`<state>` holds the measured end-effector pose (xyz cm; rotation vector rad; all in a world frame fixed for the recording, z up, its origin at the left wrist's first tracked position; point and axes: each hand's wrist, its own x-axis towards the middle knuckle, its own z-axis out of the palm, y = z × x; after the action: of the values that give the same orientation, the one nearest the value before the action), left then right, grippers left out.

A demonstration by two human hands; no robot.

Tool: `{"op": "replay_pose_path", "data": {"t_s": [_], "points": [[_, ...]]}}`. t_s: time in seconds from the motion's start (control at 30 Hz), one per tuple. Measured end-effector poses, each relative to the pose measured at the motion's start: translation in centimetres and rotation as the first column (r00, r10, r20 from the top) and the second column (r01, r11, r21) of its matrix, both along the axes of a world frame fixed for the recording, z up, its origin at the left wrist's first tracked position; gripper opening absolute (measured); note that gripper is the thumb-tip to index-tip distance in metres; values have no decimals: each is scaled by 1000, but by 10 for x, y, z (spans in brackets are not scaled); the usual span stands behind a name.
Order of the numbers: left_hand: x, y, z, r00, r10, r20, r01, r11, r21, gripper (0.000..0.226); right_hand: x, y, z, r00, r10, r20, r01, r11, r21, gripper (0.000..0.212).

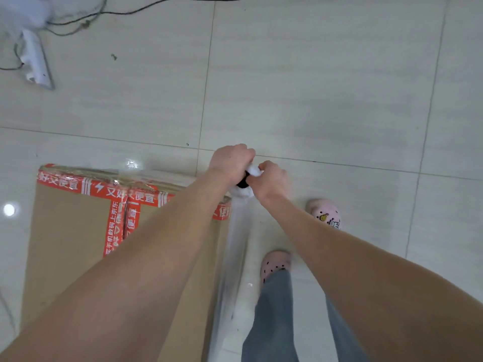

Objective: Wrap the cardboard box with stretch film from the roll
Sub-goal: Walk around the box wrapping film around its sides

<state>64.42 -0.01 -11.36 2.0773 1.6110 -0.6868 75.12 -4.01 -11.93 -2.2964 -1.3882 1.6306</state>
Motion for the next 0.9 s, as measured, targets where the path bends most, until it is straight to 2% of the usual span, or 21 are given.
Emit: {"op": "replay_pose_path", "data": {"t_s": [0.07, 0.13, 0.23, 0.33, 0.4, 0.43, 0.6, 0.67, 0.73, 0.9], "points": [[-7, -1, 0, 992, 123, -28, -124, 992, -1, 18, -1, 10, 3, 996, 88, 17, -89, 995, 48, 27], [-15, -3, 1, 947, 321, -26, -321, 947, 7, 18, -6, 20, 5, 991, 131, -3, -130, 987, 100, 27], [-27, -3, 4, 798, 602, 12, -603, 798, 18, 18, -15, 30, 5, 995, 65, -79, -57, 994, 97, 38], [-41, -1, 7, 582, 813, 10, -812, 582, -37, 31, -27, 37, 5, 995, 42, -93, -44, 999, -28, 43], [-48, -3, 7, 464, 886, -18, -883, 461, -83, 39, -33, 43, 4, 991, 68, -112, -74, 996, -55, 39], [-50, -4, 7, 455, 889, -46, -888, 450, -96, 40, -36, 46, 5, 991, 79, -110, -86, 994, -65, 37], [-50, -1, 14, 501, 857, -118, -865, 490, -109, 37, -47, 58, 9, 990, 113, -82, -123, 984, -126, 32], [-49, 1, 17, 569, 813, -125, -822, 561, -94, 31, -50, 59, 9, 989, 133, -66, -140, 982, -126, 32], [-50, 0, 18, 650, 756, -73, -760, 645, -81, 31, -54, 59, 8, 986, 160, -55, -166, 978, -125, 29], [-59, 4, 16, 787, 616, 38, -613, 788, -59, 46, -68, 62, 4, 983, 172, -70, -181, 970, -161, 33]]}}
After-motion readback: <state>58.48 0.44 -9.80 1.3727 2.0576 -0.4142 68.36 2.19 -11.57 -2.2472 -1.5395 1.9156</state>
